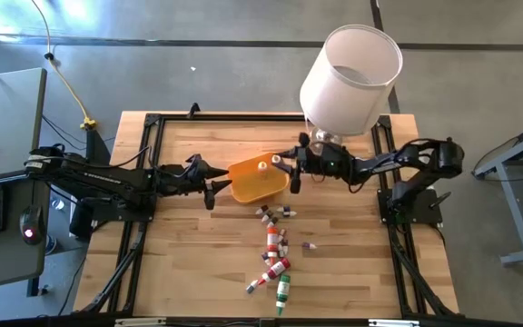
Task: Pick & Place food coloring
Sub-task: Put the large yellow food coloring bottle into the yellow bin
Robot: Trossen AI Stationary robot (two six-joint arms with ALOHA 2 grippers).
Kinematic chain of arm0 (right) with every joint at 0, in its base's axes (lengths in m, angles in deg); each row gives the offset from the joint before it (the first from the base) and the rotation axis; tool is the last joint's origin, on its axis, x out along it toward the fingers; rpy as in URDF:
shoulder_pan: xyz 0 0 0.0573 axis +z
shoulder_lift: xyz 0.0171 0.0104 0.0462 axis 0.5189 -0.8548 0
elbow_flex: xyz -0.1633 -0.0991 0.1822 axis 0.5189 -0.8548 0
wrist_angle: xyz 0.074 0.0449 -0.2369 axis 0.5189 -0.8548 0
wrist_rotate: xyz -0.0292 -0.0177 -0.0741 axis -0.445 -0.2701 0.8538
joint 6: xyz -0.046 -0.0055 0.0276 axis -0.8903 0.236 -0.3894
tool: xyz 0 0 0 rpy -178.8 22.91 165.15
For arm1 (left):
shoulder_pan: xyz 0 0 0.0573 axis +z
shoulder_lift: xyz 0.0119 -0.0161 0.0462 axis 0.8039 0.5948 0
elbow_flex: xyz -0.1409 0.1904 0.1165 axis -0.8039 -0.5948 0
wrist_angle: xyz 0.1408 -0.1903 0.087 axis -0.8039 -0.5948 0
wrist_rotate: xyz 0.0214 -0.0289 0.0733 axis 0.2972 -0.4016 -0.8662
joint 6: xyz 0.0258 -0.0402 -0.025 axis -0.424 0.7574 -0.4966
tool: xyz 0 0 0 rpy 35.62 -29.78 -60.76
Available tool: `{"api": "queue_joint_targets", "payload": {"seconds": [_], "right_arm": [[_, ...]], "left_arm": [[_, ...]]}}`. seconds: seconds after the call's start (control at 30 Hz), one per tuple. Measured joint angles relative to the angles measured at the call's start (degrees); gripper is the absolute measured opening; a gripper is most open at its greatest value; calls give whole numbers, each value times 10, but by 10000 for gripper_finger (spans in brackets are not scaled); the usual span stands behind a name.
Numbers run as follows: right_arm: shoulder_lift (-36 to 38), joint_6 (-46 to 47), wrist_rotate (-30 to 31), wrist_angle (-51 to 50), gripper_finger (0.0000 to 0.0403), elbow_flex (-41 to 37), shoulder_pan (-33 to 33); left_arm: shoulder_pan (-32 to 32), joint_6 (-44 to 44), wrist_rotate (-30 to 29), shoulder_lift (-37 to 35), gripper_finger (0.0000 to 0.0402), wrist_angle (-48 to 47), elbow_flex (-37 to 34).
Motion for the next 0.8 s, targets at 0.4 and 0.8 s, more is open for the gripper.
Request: {"api": "queue_joint_targets", "payload": {"seconds": [0.4, 0.8], "right_arm": [[-48, 36, -88, 143, 122, 4, 5], [-47, 100, -116, 49, 123, 122, 73]], "left_arm": [[0, 7, 7, 6, 169, 89, 0], [0, -60, 75, 120, 169, 205, 49]]}}
